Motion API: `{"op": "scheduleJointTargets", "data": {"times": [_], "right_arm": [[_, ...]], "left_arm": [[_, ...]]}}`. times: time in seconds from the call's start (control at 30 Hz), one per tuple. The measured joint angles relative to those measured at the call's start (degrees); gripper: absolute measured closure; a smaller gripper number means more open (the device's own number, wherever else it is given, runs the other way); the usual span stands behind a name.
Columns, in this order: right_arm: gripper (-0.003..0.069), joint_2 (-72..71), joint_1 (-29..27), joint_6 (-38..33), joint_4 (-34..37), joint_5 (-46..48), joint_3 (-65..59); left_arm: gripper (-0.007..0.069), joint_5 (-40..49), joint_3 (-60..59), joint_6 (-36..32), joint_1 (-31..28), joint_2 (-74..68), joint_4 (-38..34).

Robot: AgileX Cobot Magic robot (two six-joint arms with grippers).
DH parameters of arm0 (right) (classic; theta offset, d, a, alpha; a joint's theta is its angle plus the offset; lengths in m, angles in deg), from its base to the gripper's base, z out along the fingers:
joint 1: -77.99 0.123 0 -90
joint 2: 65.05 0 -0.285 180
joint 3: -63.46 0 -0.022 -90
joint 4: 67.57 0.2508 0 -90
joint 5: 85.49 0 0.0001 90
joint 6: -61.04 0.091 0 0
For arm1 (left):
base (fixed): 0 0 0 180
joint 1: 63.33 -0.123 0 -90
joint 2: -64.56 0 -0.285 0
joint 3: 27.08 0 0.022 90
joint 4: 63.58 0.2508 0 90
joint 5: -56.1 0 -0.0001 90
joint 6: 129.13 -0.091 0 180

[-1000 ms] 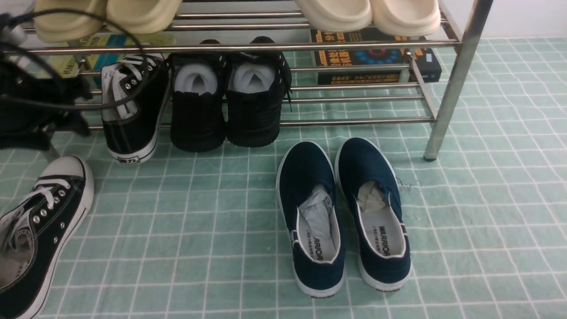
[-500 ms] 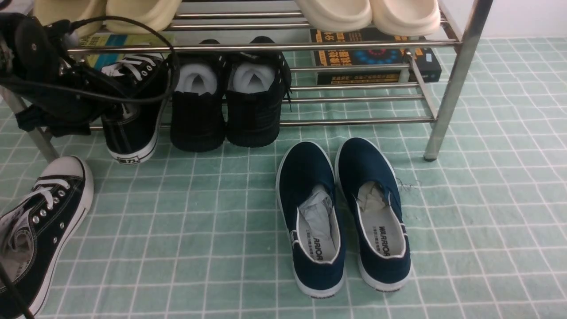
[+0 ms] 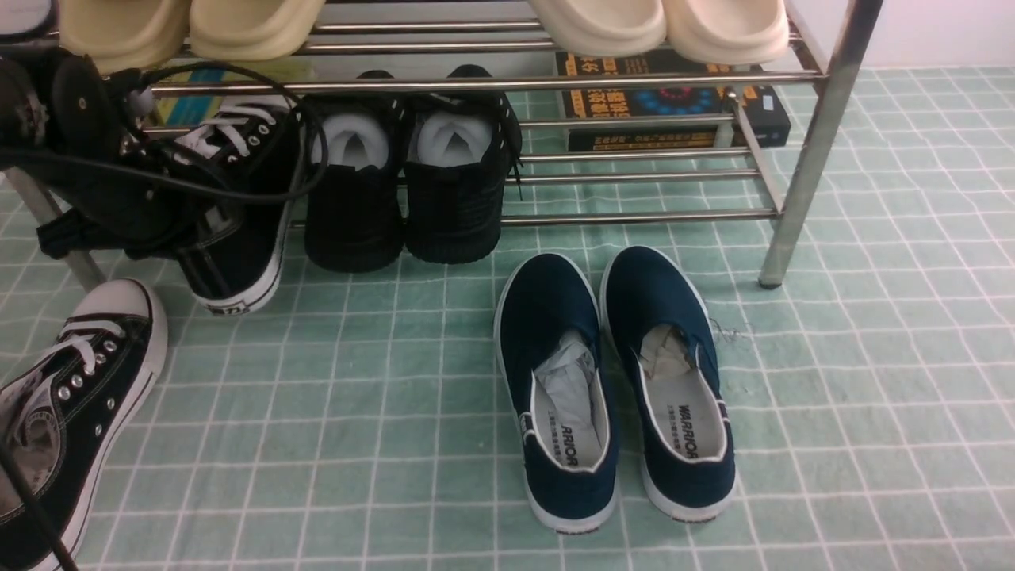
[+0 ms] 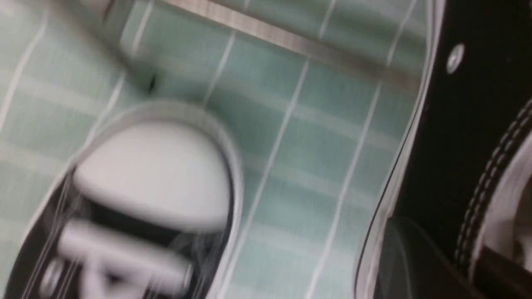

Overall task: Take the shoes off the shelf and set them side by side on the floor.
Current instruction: 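Grasp the leftmost shoe on the bottom shelf of the shoe rack with the left gripper, then set the held shoe down on the floor in front of the rack with the left gripper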

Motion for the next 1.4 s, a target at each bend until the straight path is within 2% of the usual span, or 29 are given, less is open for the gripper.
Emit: {"op": "scheduleJointTargets", "data": {"times": [0.2, 0.4, 0.53, 0.6, 0.77, 0.9, 1.03, 1.4], "right_arm": [[0.0421, 0.0, 0.0, 0.0, 0.0, 0.0, 0.0], [0.0421, 0.0, 0.0, 0.0, 0.0, 0.0, 0.0], [0.0421, 0.0, 0.0, 0.0, 0.0, 0.0, 0.0], [0.0421, 0.0, 0.0, 0.0, 0.0, 0.0, 0.0], [0.0421, 0.0, 0.0, 0.0, 0.0, 0.0, 0.0], [0.0421, 0.0, 0.0, 0.0, 0.0, 0.0, 0.0], [0.0421, 0.0, 0.0, 0.0, 0.0, 0.0, 0.0], [0.0421, 0.0, 0.0, 0.0, 0.0, 0.0, 0.0]], "left_arm": [[0.0608, 17.2, -0.2, -0.3, 0.1, 11.1, -0.1], [0.0608, 22.5, -7.1, -0.6, 0.1, 22.5, -0.1], [0.0608, 21.0, -15.8, 0.7, 0.1, 27.4, 0.6], [0.0607, 16.4, -22.8, 3.2, 0.1, 29.3, 0.9], [0.0607, 7.4, -29.4, 8.0, 0.1, 29.8, 1.8], [0.0607, 2.8, -32.0, 11.2, 0.1, 29.4, 3.4], [0.0607, 1.7, -32.6, 14.2, 0.1, 27.8, 6.4], [0.0602, 1.1, -32.6, 13.7, 0.1, 23.1, 8.6]]}}
